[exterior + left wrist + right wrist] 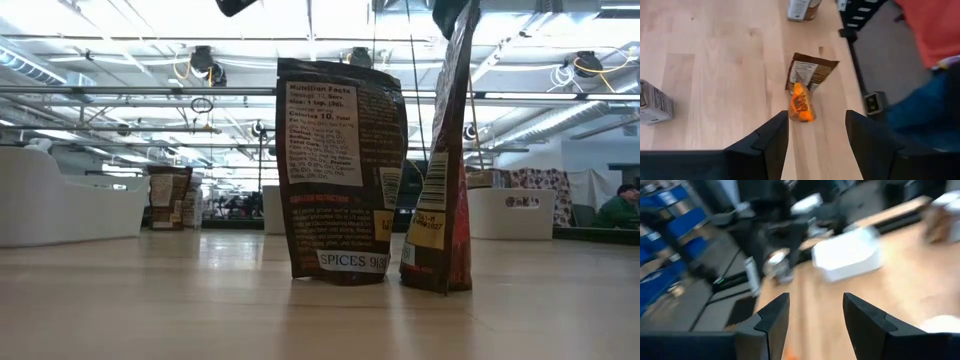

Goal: Sort spices by type
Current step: Put the orange spice pack into the gray bin

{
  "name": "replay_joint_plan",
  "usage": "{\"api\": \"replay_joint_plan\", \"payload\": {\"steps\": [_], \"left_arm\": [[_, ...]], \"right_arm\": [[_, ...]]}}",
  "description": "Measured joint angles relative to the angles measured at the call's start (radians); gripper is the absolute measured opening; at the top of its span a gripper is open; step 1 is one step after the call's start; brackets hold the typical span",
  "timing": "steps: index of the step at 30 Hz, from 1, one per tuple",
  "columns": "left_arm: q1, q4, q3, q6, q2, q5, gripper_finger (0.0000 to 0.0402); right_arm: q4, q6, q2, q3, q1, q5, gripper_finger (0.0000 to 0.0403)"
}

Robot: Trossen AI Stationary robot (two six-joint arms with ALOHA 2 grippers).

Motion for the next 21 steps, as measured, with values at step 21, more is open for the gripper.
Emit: {"api": "replay_joint_plan", "payload": {"steps": [21], "left_arm": [[-0.113, 0.301, 0.000, -0.065, 0.308, -0.160, 0.0198]], "right_arm": [[-0.391, 0.121, 0.334, 0.301, 0.361, 0.233, 0.0072]]}}
